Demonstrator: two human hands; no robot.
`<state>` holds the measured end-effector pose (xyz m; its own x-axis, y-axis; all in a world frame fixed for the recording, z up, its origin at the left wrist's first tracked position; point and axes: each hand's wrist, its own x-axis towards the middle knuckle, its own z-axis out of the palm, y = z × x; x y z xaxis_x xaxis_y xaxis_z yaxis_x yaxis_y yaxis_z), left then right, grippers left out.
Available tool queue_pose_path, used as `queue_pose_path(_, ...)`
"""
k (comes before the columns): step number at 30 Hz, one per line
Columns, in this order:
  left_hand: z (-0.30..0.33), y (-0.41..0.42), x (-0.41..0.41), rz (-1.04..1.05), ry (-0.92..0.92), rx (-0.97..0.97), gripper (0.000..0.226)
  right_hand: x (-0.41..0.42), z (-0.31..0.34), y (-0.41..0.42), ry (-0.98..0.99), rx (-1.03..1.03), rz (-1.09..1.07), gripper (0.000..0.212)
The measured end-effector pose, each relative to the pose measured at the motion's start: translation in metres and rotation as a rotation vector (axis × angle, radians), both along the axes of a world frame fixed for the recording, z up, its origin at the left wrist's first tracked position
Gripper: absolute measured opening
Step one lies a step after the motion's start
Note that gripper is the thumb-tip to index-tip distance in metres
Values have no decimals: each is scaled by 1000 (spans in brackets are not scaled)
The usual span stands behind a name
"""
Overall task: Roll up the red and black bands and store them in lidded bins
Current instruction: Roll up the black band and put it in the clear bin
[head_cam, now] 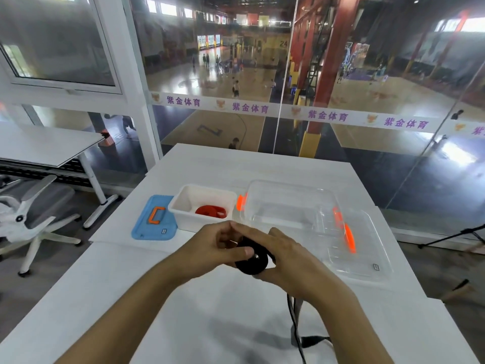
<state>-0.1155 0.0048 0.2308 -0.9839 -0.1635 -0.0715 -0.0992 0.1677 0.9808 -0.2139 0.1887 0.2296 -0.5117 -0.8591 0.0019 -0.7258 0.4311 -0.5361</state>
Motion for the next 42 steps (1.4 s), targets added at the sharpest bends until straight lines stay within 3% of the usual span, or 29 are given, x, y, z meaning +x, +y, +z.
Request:
queue_pose_path(5,4,-6,-1,-31,26,-65,30,7,1,-5,46,-12,-32,103)
queue_pose_path(11,-3,3,2,123,147,-45,31,-4,-3,6,-148,-126,-104,91)
queue_pose_path(15,-4,10,0,246,222,196,33,1,-2,5,-258,-235,-115,94)
queue_pose_path(21,-8,29,-10,389,226,460,28,18,-14,-17,-191,-473,-247,113)
queue_pose_path(25,-10,40,-14,448,184,498,27,26,-21,-33,-82,-530,-415,97)
queue_pose_path(30,-18,33,-8,409,70,352,27,17,-23,-28,-35,-440,-311,76)
queue_pose_path(33,-22,24,0,322,-6,232,25,7,-14,-17,-12,-309,-192,80)
queue_pose_path(37,-15,5,9,138,39,-34,33,0,0,-8,15,-73,-5,90)
queue_pose_path(42,2,-5,11,-37,32,-77,29,7,2,-7,23,-32,49,95)
